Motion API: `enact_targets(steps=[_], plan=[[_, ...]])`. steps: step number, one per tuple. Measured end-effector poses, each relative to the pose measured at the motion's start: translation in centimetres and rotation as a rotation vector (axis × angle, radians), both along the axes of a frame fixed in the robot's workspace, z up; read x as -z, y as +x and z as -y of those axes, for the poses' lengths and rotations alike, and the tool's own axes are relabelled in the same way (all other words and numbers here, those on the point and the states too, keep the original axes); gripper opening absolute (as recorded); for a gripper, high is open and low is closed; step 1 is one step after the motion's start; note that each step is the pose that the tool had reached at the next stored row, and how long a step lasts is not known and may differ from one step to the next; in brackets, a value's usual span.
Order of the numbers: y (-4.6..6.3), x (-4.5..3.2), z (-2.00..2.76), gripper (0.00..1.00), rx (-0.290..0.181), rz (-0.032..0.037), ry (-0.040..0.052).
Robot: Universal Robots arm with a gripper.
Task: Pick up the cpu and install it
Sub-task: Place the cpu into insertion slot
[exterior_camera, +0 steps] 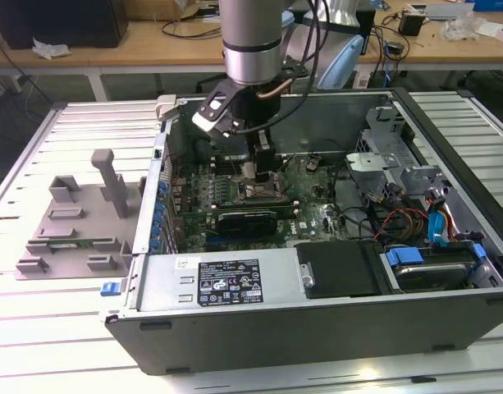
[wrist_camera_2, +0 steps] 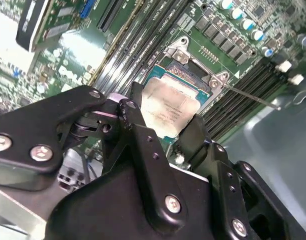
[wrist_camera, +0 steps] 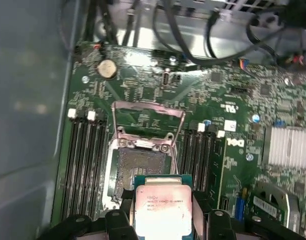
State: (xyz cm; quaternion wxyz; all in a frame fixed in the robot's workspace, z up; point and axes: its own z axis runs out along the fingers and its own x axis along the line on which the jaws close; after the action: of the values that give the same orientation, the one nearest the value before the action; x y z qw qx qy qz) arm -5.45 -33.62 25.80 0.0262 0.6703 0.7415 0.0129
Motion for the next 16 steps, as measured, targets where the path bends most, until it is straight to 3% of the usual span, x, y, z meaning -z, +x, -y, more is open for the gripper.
enact_targets(steps=[3, 4, 6, 10, 16], plan=[[0.0, 0.44, -0.01, 0.54, 0.067, 0.0000, 0.0022], [0.0, 1.02, -0.44, 0.54, 0.071, -0.0003, 0.0111], [0.4, 1.78, -1.06, 0.54, 0.060, -0.0007, 0.0143], [0.7, 4.06, -1.55, 0.54, 0.049, -0.0049, 0.0141], [0.7, 5.45, -1.91, 0.54, 0.052, -0.0112, 0.0140]])
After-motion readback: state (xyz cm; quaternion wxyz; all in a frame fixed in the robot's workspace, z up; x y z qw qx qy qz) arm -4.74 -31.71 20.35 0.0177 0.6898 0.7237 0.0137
